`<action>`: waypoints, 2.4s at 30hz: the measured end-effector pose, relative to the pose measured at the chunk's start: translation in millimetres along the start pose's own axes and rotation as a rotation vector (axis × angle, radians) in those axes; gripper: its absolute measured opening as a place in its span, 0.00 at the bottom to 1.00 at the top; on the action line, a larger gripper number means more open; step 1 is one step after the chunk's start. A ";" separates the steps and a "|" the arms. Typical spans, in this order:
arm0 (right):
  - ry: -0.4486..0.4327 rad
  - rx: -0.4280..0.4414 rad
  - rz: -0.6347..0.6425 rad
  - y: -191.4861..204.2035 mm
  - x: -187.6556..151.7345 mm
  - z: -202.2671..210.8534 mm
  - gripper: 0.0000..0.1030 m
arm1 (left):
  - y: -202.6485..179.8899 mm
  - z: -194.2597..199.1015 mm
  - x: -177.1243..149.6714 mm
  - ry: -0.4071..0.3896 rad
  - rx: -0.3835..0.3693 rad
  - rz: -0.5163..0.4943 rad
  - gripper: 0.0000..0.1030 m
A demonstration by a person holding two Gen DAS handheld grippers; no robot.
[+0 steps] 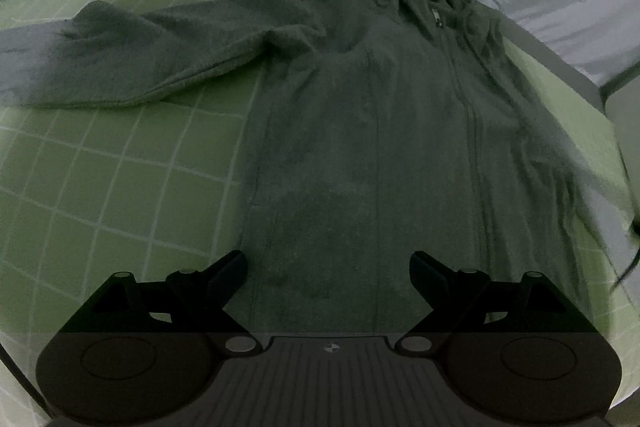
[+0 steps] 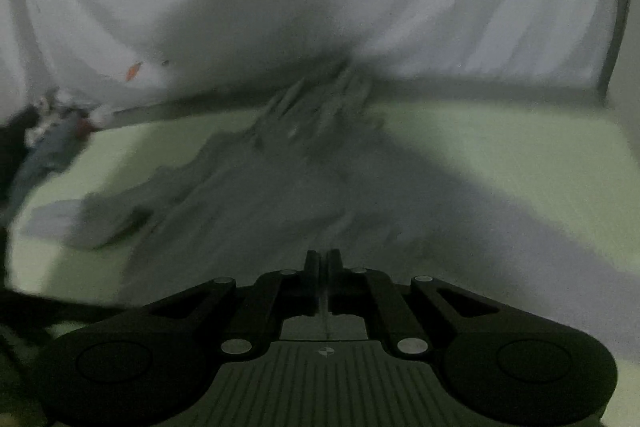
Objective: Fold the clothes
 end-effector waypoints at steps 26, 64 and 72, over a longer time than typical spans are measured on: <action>0.251 0.259 0.052 32.1 -60.7 -27.9 0.93 | 56.9 109.2 -57.5 -0.204 0.222 0.321 0.88; 0.174 -0.071 -0.034 324.0 -88.3 -53.0 1.00 | 410.6 124.7 129.7 -0.468 0.394 0.032 1.00; 0.220 -0.096 -0.114 316.4 -102.8 -58.7 0.99 | 401.9 123.4 126.1 -0.482 0.408 -0.009 0.89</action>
Point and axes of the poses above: each gripper's, at about its wrist camera, not at the fingertips, and z roughly against the way its jaws point, y to its left, x to its top, the point moved 9 cm from there along -z, roughly the way its jaws point, and after that the axes turned 8 degrees about -x, right-handed, at the moved point
